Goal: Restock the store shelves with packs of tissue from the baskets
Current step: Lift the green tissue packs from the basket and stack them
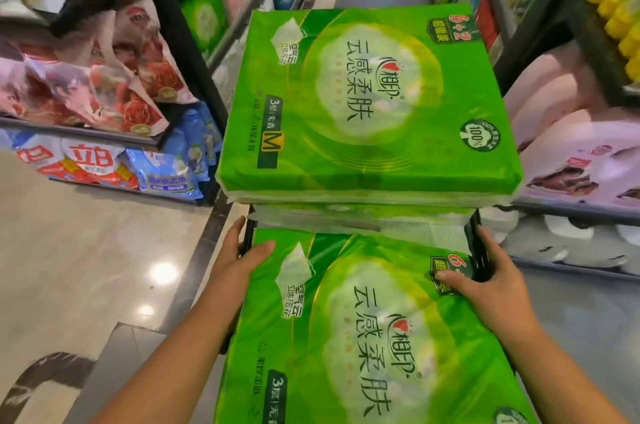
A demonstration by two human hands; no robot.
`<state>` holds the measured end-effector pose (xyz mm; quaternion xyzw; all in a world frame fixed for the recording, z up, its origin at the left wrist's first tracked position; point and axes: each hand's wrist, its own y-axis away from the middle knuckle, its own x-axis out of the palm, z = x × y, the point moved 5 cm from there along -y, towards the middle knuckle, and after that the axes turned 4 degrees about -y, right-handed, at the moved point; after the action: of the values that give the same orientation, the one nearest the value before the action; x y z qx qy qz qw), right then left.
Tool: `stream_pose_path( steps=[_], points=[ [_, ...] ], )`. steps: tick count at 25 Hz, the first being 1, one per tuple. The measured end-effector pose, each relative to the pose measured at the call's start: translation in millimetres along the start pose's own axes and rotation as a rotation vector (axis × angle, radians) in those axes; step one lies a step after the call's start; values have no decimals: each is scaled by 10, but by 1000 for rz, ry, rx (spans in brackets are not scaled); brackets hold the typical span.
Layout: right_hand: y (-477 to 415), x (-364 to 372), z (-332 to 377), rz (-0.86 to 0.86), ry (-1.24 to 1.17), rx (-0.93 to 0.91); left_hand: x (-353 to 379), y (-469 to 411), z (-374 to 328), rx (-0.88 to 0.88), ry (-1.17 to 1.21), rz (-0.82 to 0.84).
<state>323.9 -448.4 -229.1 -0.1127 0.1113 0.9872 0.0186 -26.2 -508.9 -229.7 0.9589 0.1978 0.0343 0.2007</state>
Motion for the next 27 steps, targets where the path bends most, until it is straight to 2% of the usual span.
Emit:
stream_pose_path(
  steps=[10,17,27],
  points=[
    [-3609,352,997,-10,-4,13,1093,-3268,-1366,-3,21,-40],
    [-6273,998,1753,-126,-53,19,1645,-6070,-2582,36,-40,40],
    [-10316,1904,2929,-113,47,-48,2522,-9999,-4414,41,-122,46]
  ],
)
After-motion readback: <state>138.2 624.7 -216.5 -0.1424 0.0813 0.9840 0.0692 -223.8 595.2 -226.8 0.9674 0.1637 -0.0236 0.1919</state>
